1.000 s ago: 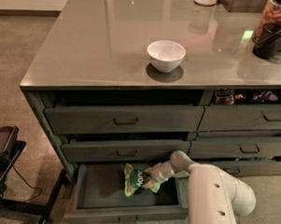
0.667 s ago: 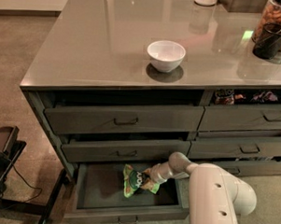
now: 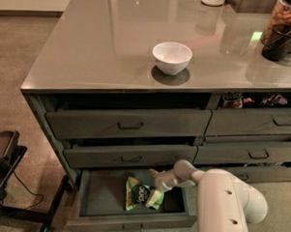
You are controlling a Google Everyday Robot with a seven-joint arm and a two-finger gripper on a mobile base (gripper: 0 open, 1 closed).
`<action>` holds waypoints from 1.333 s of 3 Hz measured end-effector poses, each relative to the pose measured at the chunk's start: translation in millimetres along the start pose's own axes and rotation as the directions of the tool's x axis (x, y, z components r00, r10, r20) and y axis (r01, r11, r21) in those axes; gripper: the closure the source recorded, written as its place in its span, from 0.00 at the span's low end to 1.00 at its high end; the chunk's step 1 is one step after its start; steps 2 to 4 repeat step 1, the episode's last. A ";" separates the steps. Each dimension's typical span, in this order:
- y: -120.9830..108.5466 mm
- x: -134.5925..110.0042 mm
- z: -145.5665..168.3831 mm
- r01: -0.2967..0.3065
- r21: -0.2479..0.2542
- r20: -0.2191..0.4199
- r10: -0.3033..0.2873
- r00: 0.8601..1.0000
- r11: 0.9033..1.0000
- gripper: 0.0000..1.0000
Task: Place green rice chip bag into bottom drawer
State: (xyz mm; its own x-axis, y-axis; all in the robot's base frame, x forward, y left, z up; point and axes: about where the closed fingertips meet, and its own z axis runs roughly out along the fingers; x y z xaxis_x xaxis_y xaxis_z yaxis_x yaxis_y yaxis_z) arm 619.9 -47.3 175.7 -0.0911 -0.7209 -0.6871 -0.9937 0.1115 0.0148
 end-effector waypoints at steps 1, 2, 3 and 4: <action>0.0 0.0 0.0 0.000 0.000 0.000 0.000 1.000 1.000 0.00; 0.0 0.0 0.0 0.000 0.000 0.000 0.000 1.000 1.000 0.00; 0.0 0.0 0.0 0.000 0.000 0.000 0.000 1.000 1.000 0.00; 0.0 0.0 0.0 0.000 0.000 0.000 0.000 1.000 1.000 0.00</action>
Offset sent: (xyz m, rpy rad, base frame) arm 0.0000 0.0000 0.0000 0.0000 0.0000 0.0000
